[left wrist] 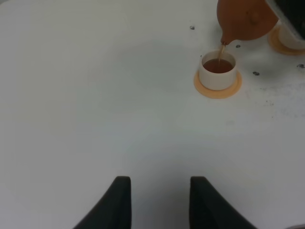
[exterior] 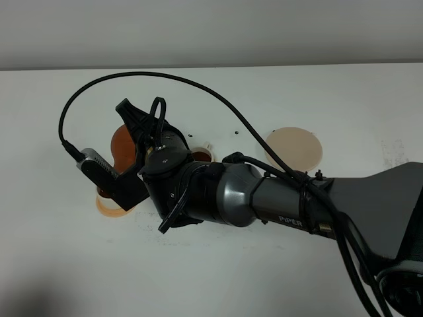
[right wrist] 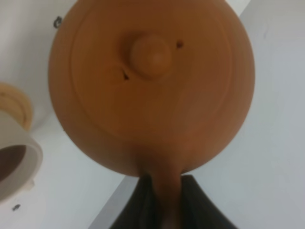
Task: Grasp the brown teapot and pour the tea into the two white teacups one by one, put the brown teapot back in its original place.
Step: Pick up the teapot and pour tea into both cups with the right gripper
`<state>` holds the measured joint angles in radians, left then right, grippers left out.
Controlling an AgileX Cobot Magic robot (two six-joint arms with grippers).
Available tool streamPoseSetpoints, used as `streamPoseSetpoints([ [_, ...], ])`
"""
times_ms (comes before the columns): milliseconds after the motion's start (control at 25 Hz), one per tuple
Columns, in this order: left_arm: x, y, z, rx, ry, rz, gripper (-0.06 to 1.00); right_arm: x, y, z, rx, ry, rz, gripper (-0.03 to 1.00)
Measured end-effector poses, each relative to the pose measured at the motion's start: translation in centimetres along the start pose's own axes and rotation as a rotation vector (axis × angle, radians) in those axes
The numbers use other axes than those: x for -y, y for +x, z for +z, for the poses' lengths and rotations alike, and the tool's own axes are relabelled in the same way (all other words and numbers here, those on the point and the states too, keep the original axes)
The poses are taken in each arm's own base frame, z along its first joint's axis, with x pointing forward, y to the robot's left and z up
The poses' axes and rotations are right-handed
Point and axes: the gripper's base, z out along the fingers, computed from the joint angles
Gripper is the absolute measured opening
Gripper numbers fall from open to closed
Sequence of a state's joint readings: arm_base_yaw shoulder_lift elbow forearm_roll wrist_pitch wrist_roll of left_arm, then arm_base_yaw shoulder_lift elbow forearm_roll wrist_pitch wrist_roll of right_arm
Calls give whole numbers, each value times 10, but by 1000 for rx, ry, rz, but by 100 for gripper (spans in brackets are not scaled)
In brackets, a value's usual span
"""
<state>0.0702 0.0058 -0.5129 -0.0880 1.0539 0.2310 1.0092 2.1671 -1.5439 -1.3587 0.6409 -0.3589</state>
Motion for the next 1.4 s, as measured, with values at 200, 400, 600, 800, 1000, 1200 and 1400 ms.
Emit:
streamPoseSetpoints([
  [200,0,0,0,0,0,0,31,0,0,0,0,0,-14,8],
  [400,0,0,0,0,0,0,31,0,0,0,0,0,-20,8],
  [600,0,0,0,0,0,0,31,0,0,0,0,1,-21,8],
  [800,0,0,0,0,0,0,31,0,0,0,0,1,-25,8],
  [1000,0,0,0,0,0,1,31,0,0,0,-1,2,-26,8],
  [1200,0,0,0,0,0,1,31,0,0,0,-1,2,-26,8],
  [1400,0,0,0,0,0,1,31,0,0,0,-1,2,-27,8],
])
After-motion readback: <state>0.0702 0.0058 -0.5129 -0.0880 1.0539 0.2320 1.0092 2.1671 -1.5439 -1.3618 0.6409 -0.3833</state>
